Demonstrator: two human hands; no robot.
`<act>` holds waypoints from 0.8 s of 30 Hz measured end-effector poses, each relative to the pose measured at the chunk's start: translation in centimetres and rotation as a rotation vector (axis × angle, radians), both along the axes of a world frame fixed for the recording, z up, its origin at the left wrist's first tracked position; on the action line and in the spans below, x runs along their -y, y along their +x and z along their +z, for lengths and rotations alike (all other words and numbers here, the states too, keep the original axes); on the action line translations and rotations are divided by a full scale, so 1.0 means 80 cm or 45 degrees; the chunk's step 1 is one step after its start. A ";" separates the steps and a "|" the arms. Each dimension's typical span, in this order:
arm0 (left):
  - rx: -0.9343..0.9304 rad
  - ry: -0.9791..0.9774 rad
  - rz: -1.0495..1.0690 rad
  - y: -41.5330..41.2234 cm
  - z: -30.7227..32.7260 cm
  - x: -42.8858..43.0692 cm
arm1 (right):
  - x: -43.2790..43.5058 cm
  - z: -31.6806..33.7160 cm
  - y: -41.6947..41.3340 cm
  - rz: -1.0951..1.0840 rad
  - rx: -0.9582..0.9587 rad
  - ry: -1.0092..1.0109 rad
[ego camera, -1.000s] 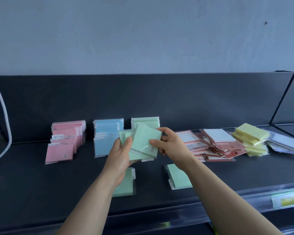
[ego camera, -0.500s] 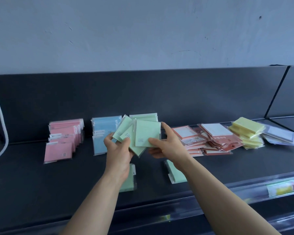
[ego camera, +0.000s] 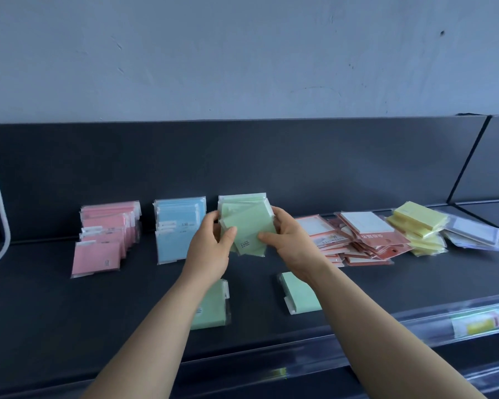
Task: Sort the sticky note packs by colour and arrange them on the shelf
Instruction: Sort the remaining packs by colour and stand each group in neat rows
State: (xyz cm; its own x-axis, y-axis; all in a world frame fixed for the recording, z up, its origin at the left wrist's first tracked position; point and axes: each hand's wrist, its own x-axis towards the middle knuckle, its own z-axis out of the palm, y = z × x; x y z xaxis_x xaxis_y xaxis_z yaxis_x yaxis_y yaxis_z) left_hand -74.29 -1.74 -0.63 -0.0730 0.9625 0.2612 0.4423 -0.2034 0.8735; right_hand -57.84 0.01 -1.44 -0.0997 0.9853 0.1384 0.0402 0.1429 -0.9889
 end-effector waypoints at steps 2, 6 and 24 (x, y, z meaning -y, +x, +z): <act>-0.188 -0.042 -0.056 0.002 -0.004 -0.008 | -0.007 -0.001 0.005 -0.045 0.273 0.000; -0.522 -0.220 -0.135 0.002 -0.016 -0.020 | -0.019 -0.019 0.013 -0.103 0.537 -0.134; -0.398 -0.259 0.105 0.010 -0.019 -0.096 | -0.087 -0.012 0.006 -0.222 0.599 -0.084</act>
